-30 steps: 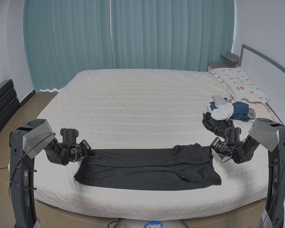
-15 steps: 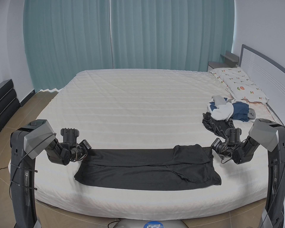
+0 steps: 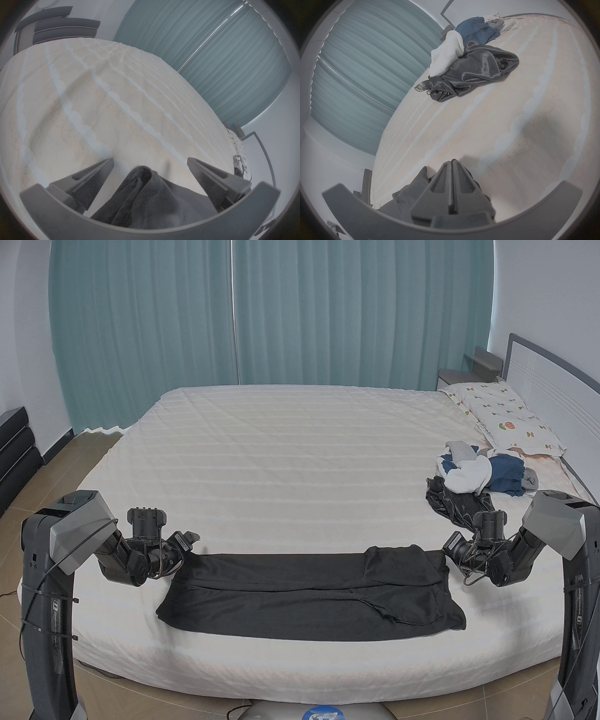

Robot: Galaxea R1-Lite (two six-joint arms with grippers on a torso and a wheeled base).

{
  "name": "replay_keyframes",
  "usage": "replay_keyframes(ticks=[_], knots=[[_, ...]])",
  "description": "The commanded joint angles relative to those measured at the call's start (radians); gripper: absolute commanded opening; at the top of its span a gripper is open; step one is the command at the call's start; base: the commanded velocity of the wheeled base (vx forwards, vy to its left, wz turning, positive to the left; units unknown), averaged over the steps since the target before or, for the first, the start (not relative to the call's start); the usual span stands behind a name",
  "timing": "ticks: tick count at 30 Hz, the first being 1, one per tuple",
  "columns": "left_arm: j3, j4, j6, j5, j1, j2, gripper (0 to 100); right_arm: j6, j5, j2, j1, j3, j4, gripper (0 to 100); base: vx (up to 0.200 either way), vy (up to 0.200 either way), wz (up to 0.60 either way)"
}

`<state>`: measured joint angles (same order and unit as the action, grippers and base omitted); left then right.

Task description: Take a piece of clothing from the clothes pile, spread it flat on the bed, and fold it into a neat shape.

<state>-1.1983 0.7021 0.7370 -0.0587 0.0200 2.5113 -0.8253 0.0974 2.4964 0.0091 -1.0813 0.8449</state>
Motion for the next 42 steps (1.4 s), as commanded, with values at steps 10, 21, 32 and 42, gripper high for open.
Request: replay_keyframes(ticks=[10, 21, 32, 42], knots=[[-0.014, 0.000, 0.010, -0.003, -0.003, 0.001, 0, -0.001, 0.001, -0.002, 0.003, 0.004, 0.000, 0, 0.000, 0.000, 0.00], [-0.014, 0.000, 0.015, 0.020, -0.034, 0.004, 0, -0.003, -0.001, -0.008, 0.003, 0.007, 0.000, 0, 0.000, 0.000, 0.00], [-0.001, -0.004, 0.094, 0.005, -0.031, -0.051, 0, -0.003, -0.005, -0.010, 0.003, 0.014, 0.017, 0, 0.000, 0.000, 0.00], [0.029, 0.002, 0.096, -0.015, 0.003, -0.071, 100, -0.001, -0.007, -0.011, 0.009, 0.015, 0.020, 0, 0.000, 0.000, 0.00]])
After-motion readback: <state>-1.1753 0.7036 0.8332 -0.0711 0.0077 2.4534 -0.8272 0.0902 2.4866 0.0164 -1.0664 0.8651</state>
